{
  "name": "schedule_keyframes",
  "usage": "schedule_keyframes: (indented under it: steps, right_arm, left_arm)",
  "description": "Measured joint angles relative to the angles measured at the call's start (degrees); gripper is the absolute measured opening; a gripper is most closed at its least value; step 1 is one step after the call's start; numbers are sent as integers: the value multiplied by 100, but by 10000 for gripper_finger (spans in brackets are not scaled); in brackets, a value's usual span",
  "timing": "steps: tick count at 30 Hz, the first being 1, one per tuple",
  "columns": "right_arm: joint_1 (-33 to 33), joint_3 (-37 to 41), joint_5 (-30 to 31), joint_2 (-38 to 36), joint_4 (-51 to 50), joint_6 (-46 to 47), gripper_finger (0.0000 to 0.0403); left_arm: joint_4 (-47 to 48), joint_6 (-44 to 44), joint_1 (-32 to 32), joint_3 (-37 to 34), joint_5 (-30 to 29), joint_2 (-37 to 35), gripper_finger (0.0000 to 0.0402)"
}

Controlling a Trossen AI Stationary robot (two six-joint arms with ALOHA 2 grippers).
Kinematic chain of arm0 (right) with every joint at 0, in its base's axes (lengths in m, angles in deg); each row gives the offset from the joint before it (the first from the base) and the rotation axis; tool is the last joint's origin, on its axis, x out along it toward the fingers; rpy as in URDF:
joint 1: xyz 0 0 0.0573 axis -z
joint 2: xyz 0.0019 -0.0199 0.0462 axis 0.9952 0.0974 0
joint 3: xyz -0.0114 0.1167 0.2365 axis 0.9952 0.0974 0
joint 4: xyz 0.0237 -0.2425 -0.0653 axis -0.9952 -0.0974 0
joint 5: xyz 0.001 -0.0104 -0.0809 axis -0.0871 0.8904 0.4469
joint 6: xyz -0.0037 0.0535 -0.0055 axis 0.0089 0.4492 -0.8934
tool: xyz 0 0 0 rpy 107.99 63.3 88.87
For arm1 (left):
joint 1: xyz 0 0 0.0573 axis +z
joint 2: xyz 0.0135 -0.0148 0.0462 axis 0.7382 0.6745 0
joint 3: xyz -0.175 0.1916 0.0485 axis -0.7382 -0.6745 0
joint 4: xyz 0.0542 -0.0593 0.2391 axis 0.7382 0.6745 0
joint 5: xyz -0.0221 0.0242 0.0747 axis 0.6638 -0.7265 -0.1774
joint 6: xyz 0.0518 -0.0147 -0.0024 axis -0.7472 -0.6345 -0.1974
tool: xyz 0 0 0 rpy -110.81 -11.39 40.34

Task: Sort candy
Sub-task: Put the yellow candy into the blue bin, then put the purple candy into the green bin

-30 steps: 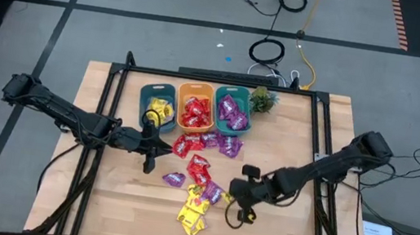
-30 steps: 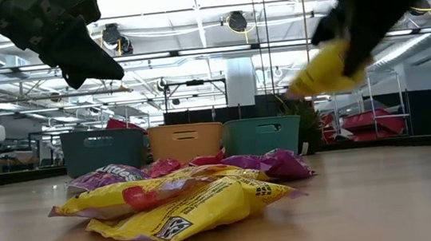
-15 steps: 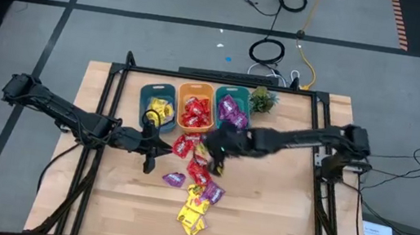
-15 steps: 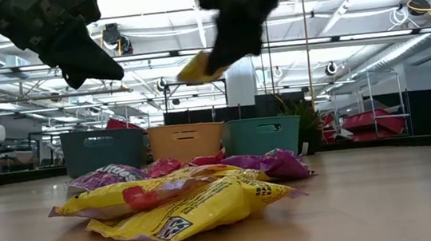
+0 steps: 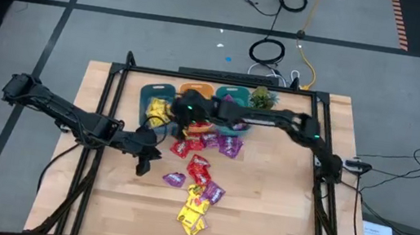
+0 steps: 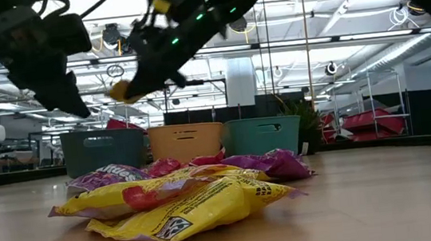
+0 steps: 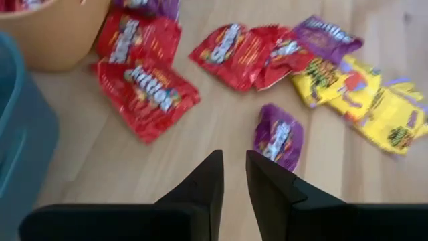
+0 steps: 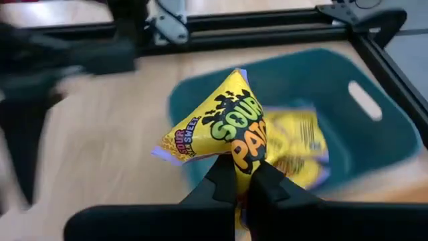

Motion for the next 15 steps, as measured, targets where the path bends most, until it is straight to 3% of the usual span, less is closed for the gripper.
schedule_keyframes:
  steps: [4, 8, 15]
  right_arm:
    - [118, -1182, -113, 799, -43, -12, 5]
    - [186, -2029, -113, 1289, -265, -121, 37]
    - [211, -2209, -113, 1376, -284, -174, 136]
  left_arm:
    - [218, 163, -11, 0, 1, 0, 75]
    - [367, 384, -96, 0, 1, -2, 75]
    - [465, 607, -350, 0, -7, -2, 75]
